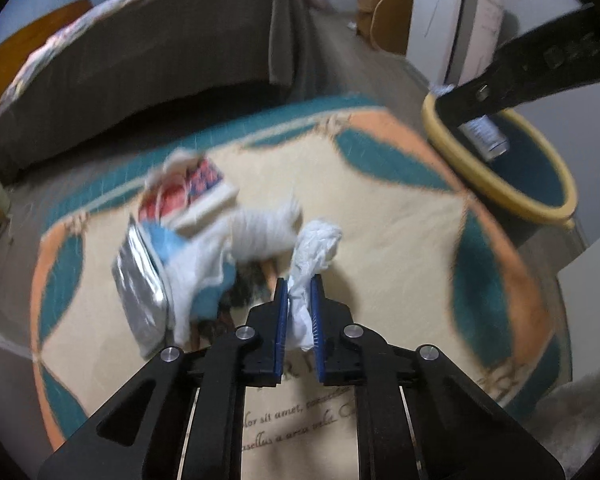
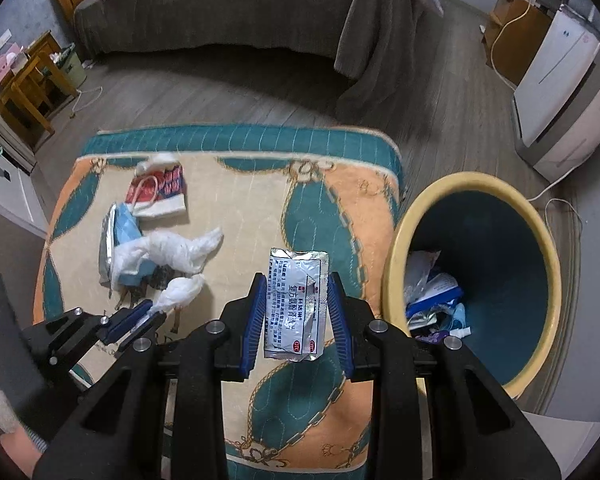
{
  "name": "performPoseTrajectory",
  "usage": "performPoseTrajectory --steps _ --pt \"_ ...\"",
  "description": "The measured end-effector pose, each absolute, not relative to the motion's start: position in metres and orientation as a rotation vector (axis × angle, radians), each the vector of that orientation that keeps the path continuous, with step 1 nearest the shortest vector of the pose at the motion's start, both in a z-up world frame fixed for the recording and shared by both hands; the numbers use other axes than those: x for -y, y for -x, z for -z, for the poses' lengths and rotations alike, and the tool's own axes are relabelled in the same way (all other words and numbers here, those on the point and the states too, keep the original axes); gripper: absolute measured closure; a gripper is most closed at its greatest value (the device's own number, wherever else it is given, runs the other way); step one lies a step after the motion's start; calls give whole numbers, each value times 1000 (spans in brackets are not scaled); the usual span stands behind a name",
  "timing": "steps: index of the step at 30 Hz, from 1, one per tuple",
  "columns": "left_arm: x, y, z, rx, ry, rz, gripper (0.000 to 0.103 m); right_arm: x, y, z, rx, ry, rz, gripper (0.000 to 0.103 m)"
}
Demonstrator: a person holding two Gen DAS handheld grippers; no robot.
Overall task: Collect trash
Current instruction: 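Grasp the white tissue with the left tool and lift it, then drop the blister pack into the wastebasket while the left tool drops the tissue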
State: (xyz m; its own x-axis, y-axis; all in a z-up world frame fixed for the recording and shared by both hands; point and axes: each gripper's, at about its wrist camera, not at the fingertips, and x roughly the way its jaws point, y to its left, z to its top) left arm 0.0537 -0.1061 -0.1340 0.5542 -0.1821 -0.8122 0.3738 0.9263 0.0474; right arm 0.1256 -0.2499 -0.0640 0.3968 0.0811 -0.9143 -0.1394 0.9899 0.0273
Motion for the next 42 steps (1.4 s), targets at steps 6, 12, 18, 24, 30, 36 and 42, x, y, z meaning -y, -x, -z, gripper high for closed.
performPoseTrajectory --steps 6,12,18,24,30,36,42 --pt "117 -59 89 -809 -232 365 92 277 -126 33 -1062 17 -103 72" --pt "115 -71 84 -854 -178 395 92 295 -127 37 -1077 -24 -92 72" --pt "120 -70 140 -1013 -187 386 56 295 -128 37 -1082 -31 -109 72" --pt "139 -69 167 -1070 -209 448 45 298 -126 39 -1083 -23 -110 72" --pt "154 -72 180 -1074 -259 457 77 313 -124 37 -1075 -18 -100 72" --pt "158 -77 153 -985 -280 474 92 342 -121 21 -1020 54 -52 72" --pt "177 -72 109 -867 -303 491 92 398 -123 20 -1014 -19 32 72"
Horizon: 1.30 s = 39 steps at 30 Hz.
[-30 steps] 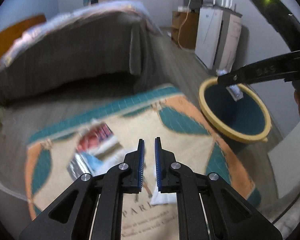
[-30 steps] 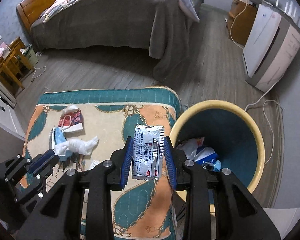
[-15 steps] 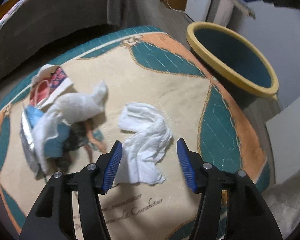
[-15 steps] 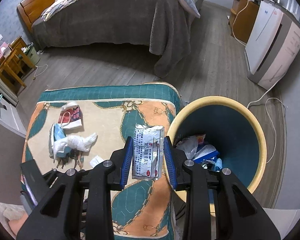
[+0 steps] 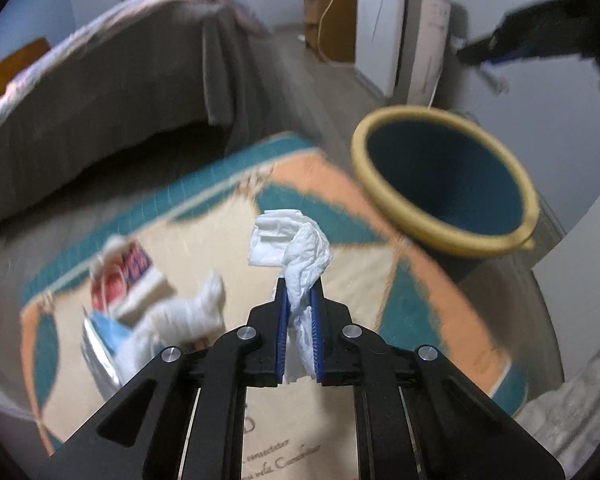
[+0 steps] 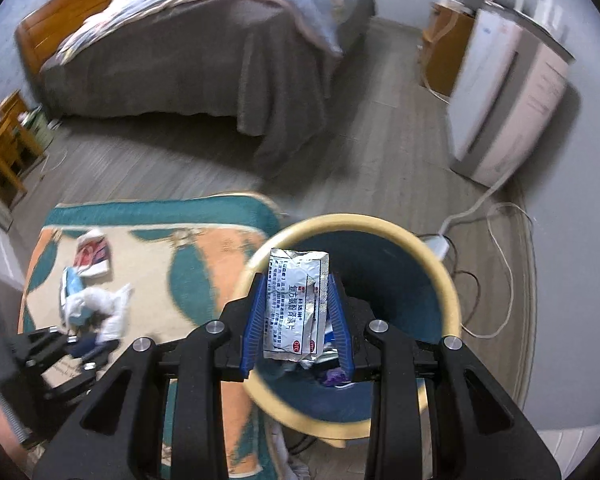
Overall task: Collect trash
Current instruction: 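Drop the blister pack into the wastebasket while the left tool drops the tissue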
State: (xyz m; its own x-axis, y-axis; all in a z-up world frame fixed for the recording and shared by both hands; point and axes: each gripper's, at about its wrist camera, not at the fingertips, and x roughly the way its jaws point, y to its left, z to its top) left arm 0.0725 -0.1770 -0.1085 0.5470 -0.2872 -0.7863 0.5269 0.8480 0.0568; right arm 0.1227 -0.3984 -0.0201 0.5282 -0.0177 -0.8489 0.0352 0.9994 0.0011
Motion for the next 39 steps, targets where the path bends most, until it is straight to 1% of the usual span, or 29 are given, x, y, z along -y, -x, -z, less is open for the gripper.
performPoseTrajectory --steps 4,7,13,19,20,22,23,24,26,28,30,32,33,35,37,39 --pt "204 -64 80 -802 -317 554 92 437 -124 31 -1038 -93 97 72" --pt "228 -60 71 -784 -339 603 92 457 -126 44 -1068 -145 131 72" --pt "272 -61 72 -806 -336 680 92 466 -127 62 -1117 -144 172 72" --pt "309 -70 81 -817 -393 702 90 473 -126 62 -1113 -170 192 72" --pt "313 -72 82 -817 -400 699 86 475 -126 62 -1111 -175 193 72" --pt "318 -77 83 -820 -403 688 71 477 -125 62 -1110 -182 202 71" --pt "319 -80 82 -813 -397 676 56 479 -125 62 -1110 -189 203 70" --pt "318 -80 81 -805 -388 673 44 480 -125 63 -1111 -197 205 68" --pt "315 -81 78 -790 -368 671 37 480 -125 62 -1106 -197 208 53" --pt "313 -82 78 -788 -365 662 29 479 -126 61 -1100 -191 207 48" --pt "311 -80 76 -783 -367 645 19 478 -126 59 -1095 -193 205 42" --pt "307 -80 75 -780 -364 627 12 476 -127 56 -1086 -192 207 30" --pt "304 -79 74 -777 -362 612 10 475 -127 55 -1081 -190 206 27" --pt "295 -80 72 -785 -355 585 10 471 -127 49 -1070 -186 201 13" --pt "284 -80 69 -794 -345 560 9 464 -128 44 -1058 -178 195 6" --pt "270 -81 64 -798 -333 541 8 457 -129 41 -1057 -162 187 6"
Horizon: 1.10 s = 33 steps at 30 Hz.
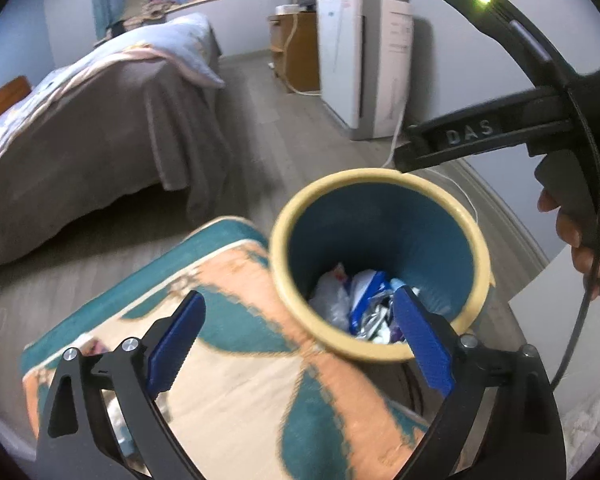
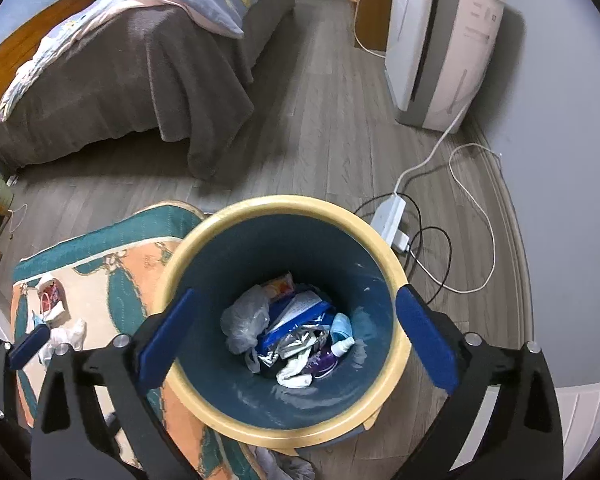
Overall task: Collect trash
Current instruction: 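Move both tools back over the remaining trash on the cushion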
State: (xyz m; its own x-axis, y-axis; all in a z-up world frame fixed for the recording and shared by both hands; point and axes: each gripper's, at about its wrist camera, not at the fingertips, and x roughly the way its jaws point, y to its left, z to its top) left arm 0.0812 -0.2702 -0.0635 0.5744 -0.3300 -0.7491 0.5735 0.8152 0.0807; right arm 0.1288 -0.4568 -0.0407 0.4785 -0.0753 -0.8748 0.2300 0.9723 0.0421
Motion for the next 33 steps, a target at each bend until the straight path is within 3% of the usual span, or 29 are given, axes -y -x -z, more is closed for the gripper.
performPoseTrajectory --steps 18,33 --pt "74 -73 -1 -829 -165 208 6 356 -123 -5 -965 61 96 6" --pt "-33 -64 11 -829 -13 27 6 235 -123 18 -1030 124 -51 6"
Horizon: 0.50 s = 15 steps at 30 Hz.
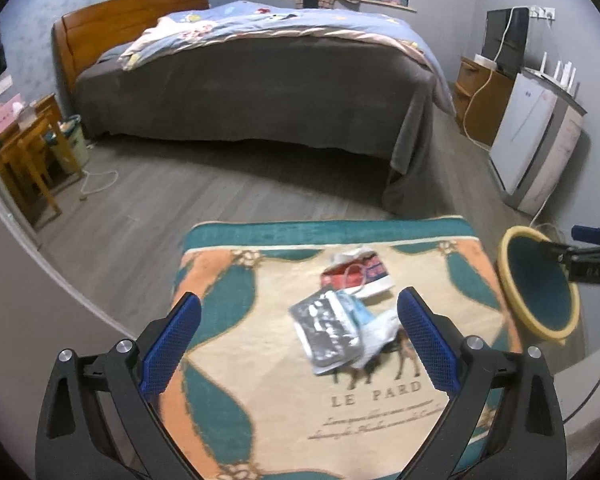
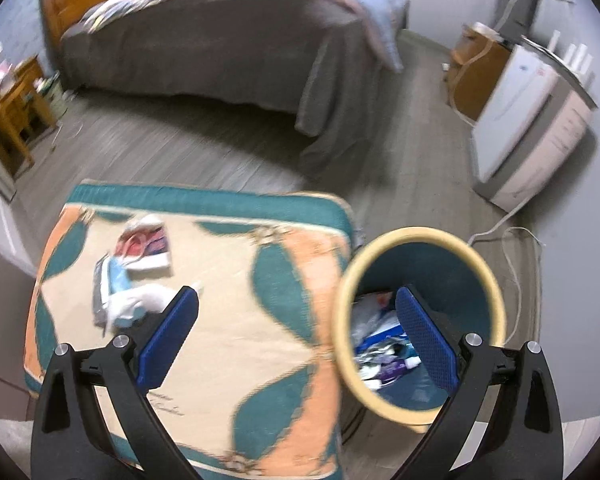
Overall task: Collect trash
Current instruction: 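Move both tools back over the remaining trash on the cushion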
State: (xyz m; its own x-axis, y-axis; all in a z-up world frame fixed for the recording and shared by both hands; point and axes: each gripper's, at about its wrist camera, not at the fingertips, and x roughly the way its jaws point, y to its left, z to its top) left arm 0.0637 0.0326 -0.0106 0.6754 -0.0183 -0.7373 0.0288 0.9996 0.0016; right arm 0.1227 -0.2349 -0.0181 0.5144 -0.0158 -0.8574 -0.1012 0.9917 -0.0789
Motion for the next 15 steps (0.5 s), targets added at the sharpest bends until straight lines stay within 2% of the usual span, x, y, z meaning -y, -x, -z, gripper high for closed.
performPoseTrajectory --steps 8,15 --pt "-55 -65 23 -843 -64 -1 6 171 -128 41 -1082 87 -127 6" --pt "-64 -75 47 -898 -118 -11 6 144 -145 85 -1191 80 -115 6"
